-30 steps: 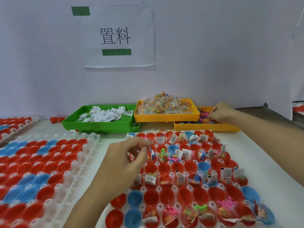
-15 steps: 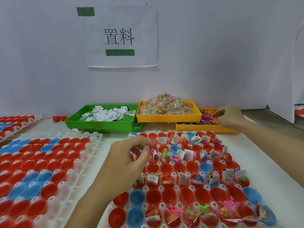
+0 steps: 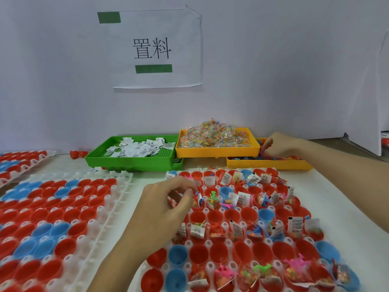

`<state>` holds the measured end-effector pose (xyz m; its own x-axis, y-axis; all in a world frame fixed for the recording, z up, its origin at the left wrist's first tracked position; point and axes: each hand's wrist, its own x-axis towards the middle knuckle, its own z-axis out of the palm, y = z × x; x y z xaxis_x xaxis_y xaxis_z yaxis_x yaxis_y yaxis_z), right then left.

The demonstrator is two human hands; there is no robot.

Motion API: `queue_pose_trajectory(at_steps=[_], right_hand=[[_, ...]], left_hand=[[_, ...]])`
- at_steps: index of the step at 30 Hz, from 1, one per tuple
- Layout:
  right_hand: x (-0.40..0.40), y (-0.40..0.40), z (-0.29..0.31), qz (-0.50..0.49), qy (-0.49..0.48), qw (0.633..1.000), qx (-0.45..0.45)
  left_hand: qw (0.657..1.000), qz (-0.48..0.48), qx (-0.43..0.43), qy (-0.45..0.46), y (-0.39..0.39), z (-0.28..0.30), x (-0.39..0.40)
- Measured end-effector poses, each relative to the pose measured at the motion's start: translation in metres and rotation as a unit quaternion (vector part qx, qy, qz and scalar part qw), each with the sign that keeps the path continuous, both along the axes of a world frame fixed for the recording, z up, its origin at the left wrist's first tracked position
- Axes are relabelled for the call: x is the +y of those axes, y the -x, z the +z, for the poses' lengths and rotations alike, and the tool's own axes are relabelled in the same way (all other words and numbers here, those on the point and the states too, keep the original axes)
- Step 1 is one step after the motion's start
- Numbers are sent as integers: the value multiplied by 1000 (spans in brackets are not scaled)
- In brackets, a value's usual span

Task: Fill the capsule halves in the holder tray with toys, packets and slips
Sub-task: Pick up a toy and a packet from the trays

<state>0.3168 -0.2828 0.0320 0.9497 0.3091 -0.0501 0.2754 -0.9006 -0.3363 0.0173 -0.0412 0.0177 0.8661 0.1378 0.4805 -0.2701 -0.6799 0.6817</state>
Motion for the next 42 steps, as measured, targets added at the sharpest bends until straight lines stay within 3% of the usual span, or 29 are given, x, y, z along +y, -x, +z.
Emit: queue_pose_trajectory(at_steps=[4, 8, 13, 15, 17, 19, 25, 30, 32, 34, 38, 42], right_hand=[[-7, -2, -4, -44, 39, 994, -88], [-5, -4, -11, 35, 4, 999, -29], [-5, -5, -15, -23, 56, 995, -74], [-4, -6, -16, 22, -1, 999, -43], [-4, -6, -17, 86, -107, 990, 43], [-3, -6, -16, 89, -127, 984, 91], [-12, -21, -15, 29, 58, 996, -53], [-21, -21, -18, 52, -62, 995, -55], [-19, -15, -17, 119, -105, 987, 15], [-14, -11, -17, 153, -76, 985, 35], [-12, -21, -21, 83, -47, 995, -41], [-19, -28, -28, 22, -88, 991, -101]], left_hand=[[1000, -1, -1, -5, 0, 1, 0], [1000, -1, -1, -3, 0, 1, 0], [1000, -2, -3, -4, 1, 1, 0], [1000, -1, -5, -6, 0, 1, 1], [1000, -2, -6, -8, 0, 0, 1], [1000, -4, -7, -8, 0, -1, 1], [1000, -1, -12, 1, -2, -4, 2], [1000, 11, -12, 22, -6, -1, -1], [1000, 5, -3, -16, -15, 7, -8], [997, -23, 12, -68, -32, 19, -18], [977, -76, 43, -193, -91, 39, -37], [951, -25, 62, -302, -166, 39, -57]])
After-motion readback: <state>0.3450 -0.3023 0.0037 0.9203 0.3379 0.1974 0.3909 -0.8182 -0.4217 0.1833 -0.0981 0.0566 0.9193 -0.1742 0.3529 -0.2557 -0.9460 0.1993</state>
